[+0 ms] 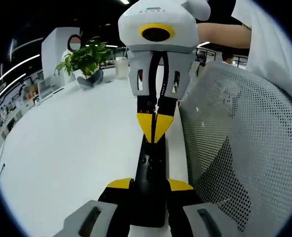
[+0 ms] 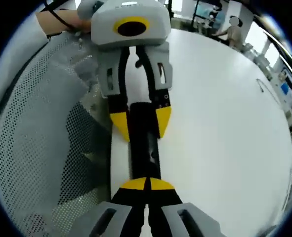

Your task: Press the specified remote control buttons in sequence, fully releasing each button before pressing the next.

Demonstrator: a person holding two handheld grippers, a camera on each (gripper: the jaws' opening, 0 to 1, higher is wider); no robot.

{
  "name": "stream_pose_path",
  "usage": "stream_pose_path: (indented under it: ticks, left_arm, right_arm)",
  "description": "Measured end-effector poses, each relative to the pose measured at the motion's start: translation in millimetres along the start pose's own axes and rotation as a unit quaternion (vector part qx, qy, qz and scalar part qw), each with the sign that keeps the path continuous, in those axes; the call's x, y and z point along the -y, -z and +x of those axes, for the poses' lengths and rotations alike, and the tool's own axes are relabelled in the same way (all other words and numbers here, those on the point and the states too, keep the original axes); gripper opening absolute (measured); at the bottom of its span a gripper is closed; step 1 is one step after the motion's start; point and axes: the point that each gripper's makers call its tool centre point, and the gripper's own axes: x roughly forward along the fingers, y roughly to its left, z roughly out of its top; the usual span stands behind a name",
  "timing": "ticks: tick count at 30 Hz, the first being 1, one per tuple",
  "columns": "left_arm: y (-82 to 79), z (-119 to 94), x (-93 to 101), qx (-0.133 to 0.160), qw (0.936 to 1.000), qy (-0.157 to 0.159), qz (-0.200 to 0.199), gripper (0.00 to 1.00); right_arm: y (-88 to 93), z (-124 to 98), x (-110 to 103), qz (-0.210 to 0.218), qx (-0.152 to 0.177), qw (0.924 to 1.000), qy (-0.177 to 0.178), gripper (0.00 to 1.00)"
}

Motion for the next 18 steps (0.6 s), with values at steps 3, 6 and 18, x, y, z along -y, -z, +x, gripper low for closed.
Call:
stream_pose_path:
  ticks: [3, 6, 18]
  left_arm:
    - [0.0, 0.1, 0.1, 0.001, 1.0, 0.0, 0.0, 0.25]
    - [0.0, 0.0, 0.0, 0.001, 1.0, -0.001, -0.001, 0.25]
    - [0.2, -0.1, 0.1, 0.002, 1.0, 0.0, -0.001, 0.25]
  right_arm:
    - [0.4, -1.4, -0.3, 0.025, 0.022, 0.9994, 0.001, 0.0]
    - [0.0, -2.4, -0.7, 0.026, 0.046, 0.9986, 0.006, 0.0]
    - [-4.1, -0.3, -1.0, 0.003, 0.066, 0.9976, 0.022, 0.03]
